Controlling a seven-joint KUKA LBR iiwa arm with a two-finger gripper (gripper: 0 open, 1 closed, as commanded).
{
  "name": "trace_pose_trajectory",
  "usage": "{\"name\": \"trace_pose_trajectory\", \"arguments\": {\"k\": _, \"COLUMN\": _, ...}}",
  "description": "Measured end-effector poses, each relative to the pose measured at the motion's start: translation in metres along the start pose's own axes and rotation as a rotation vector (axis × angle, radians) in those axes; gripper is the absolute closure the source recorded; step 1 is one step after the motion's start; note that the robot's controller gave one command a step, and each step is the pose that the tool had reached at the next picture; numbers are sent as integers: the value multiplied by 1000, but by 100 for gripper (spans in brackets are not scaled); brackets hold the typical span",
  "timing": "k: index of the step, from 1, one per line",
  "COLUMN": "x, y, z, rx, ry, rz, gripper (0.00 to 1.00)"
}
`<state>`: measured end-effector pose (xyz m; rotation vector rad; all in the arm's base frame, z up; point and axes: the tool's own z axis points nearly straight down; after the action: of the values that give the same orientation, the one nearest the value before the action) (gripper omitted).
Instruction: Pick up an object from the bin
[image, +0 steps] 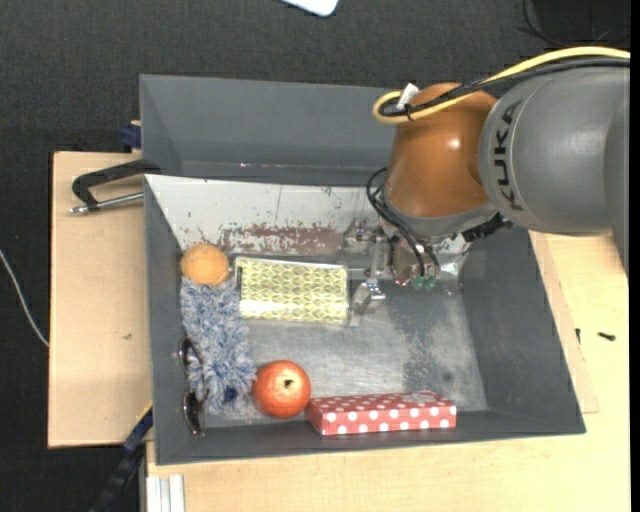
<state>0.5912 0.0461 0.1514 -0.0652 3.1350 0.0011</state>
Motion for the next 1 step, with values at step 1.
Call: {"name": "trace_pose_trajectory", "arguments": {"k": 1, "x": -6, "y": 17, "z": 43, "rx": -1, "ry": -5, "rz": -59, "gripper": 0}}
